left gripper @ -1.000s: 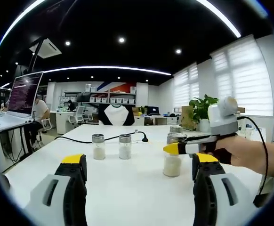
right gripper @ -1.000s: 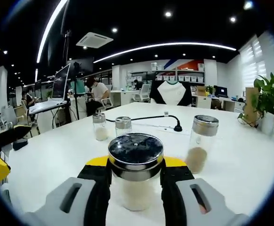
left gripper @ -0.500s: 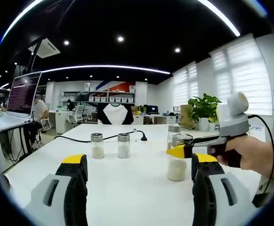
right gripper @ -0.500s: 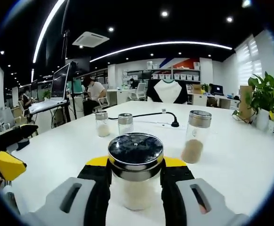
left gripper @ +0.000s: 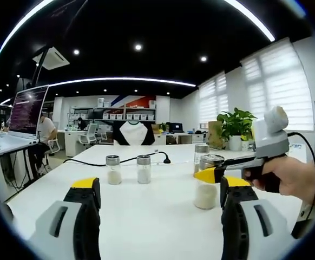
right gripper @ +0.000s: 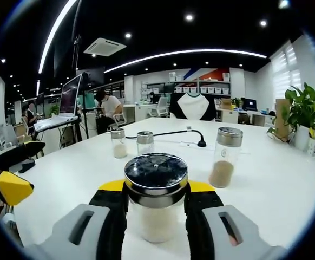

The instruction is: Rotate the seasoning bottle until the label or dispensing opening points toward the visible target arrow and the bottle remains upright within the marked orientation range

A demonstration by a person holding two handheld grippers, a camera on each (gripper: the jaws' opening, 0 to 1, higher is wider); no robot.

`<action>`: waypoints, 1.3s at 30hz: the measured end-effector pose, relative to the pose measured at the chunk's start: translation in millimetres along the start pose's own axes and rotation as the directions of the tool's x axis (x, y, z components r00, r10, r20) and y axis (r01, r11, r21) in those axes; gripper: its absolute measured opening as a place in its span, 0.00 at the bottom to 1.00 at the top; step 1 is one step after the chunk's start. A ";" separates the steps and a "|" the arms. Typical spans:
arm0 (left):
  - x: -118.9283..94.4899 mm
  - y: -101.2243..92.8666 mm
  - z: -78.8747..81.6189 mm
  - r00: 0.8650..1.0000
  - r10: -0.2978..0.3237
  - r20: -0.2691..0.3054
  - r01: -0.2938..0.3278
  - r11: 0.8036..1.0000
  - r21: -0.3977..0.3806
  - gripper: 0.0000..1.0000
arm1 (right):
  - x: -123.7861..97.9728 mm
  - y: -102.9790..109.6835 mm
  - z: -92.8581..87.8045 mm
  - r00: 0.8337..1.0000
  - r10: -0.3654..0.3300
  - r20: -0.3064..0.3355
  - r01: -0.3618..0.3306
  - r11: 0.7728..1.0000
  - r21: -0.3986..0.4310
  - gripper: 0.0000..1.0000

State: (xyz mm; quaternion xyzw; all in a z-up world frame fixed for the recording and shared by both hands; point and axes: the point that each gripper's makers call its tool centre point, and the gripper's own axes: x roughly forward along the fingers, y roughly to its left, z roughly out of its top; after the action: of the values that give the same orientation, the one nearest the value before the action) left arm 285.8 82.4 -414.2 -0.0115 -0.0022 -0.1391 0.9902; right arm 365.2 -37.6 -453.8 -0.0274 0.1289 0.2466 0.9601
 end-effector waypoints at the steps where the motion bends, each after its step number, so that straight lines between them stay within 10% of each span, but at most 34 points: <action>1: 0.2 -0.5 -0.4 1.000 -0.003 -0.001 0.003 1.000 -0.006 0.97 | -0.2 0.1 0.1 1.000 0.002 0.003 -0.002 1.000 -0.002 0.39; 21: 2.6 -3.4 -5.7 1.000 -0.026 -0.015 0.025 1.000 -0.014 0.96 | 1.9 -0.6 1.7 0.987 0.158 0.035 -0.157 0.987 -0.037 0.39; 39: 2.2 -1.2 -5.7 1.000 -0.026 -0.017 0.026 0.999 -0.030 0.97 | -3.4 5.9 1.9 0.921 0.386 0.054 -0.380 0.921 -0.086 0.39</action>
State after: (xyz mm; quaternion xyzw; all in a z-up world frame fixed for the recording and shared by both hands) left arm 287.6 80.6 -419.9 -0.0248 0.0084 -0.1521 0.9880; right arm 359.9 -33.8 -451.0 -0.0284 0.0891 0.4349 0.8956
